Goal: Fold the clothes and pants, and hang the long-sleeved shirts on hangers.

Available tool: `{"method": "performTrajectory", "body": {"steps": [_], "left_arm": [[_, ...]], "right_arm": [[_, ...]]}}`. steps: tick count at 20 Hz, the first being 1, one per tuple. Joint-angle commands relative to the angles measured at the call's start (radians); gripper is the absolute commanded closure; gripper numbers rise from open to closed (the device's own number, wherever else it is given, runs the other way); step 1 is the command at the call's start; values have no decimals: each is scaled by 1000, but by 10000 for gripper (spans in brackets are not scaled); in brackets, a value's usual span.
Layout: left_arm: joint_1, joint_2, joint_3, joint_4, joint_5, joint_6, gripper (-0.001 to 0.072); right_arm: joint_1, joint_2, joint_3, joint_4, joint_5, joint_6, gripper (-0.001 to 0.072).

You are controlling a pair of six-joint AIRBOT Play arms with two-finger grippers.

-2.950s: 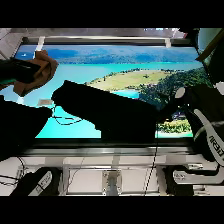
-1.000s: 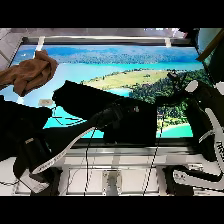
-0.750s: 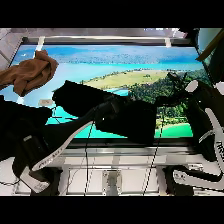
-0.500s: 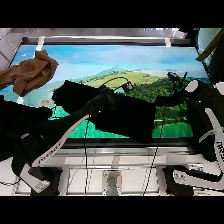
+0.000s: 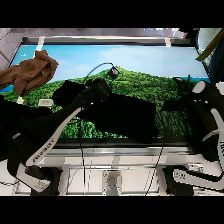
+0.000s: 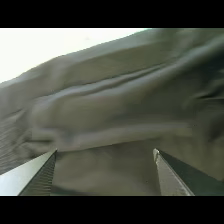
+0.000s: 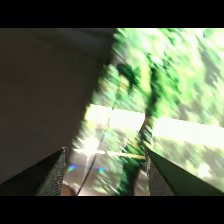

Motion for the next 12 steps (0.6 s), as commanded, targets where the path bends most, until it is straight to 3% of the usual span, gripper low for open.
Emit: {"method": "performTrajectory", "body": {"steps": [1, 4, 12], "left_arm": [[53, 60, 4, 16, 3, -27, -3], [77, 104, 4, 16, 43, -48, -2], [79, 134, 4, 16, 109, -47, 1]], "right_arm": [[-178, 25, -96, 216, 23, -58, 163], [-293, 8, -283, 576, -21, -198, 161], [-114, -10, -432, 622, -215, -222, 161]]}}
